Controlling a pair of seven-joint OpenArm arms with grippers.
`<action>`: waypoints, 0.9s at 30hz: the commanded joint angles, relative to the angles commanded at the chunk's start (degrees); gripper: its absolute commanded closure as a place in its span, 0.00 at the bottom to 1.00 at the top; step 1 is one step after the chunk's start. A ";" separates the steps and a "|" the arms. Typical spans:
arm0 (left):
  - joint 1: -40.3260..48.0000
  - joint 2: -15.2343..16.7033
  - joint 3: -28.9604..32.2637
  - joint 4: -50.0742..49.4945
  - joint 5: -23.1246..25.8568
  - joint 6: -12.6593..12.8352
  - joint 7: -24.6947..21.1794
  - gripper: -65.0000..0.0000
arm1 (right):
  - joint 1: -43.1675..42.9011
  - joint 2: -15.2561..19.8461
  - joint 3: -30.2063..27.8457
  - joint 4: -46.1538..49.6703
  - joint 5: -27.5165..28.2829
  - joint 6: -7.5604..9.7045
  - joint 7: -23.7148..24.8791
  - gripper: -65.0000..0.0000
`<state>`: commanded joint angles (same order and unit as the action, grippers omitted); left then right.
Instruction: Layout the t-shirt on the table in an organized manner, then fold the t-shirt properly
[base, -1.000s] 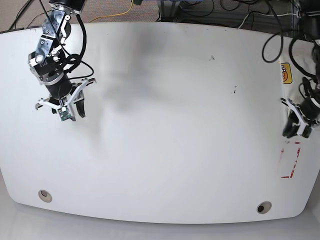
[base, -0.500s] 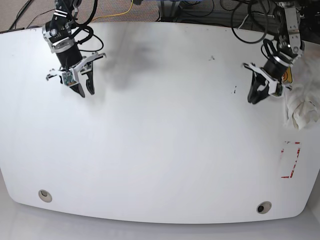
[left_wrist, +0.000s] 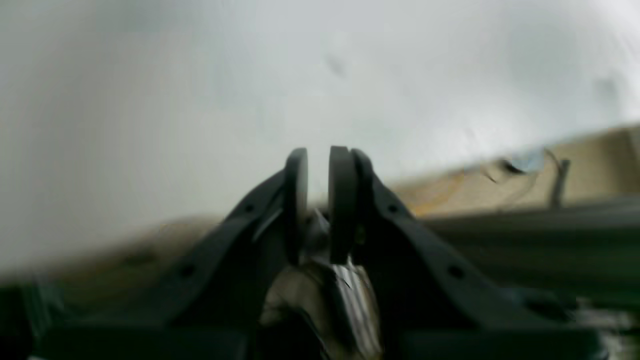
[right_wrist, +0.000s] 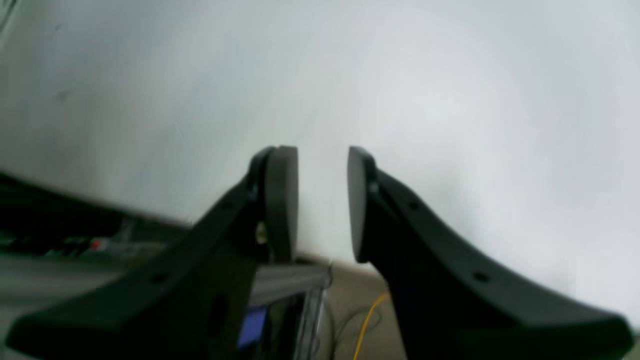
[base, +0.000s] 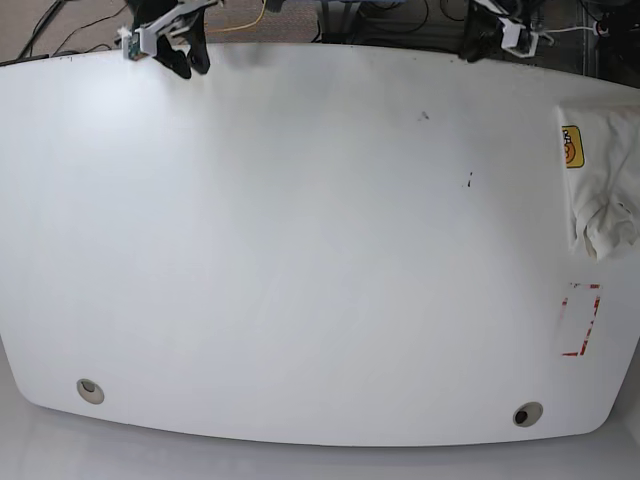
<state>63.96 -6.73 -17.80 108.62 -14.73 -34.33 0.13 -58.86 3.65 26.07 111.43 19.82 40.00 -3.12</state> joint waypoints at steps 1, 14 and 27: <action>2.20 0.53 0.09 -0.18 0.00 0.00 0.00 0.90 | -2.20 0.00 0.00 0.00 0.26 0.00 0.00 0.76; 1.67 -0.44 4.40 -26.55 0.35 -0.09 0.09 0.90 | -6.86 2.46 -2.81 -17.32 -2.20 0.00 0.35 0.76; -20.48 -1.85 11.87 -53.54 2.55 0.18 0.09 0.90 | 12.57 6.51 -11.34 -54.95 -8.79 0.00 13.98 0.76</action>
<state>43.47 -8.57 -5.93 55.08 -12.18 -34.15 0.22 -46.29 10.15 14.73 56.48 11.03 40.00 10.86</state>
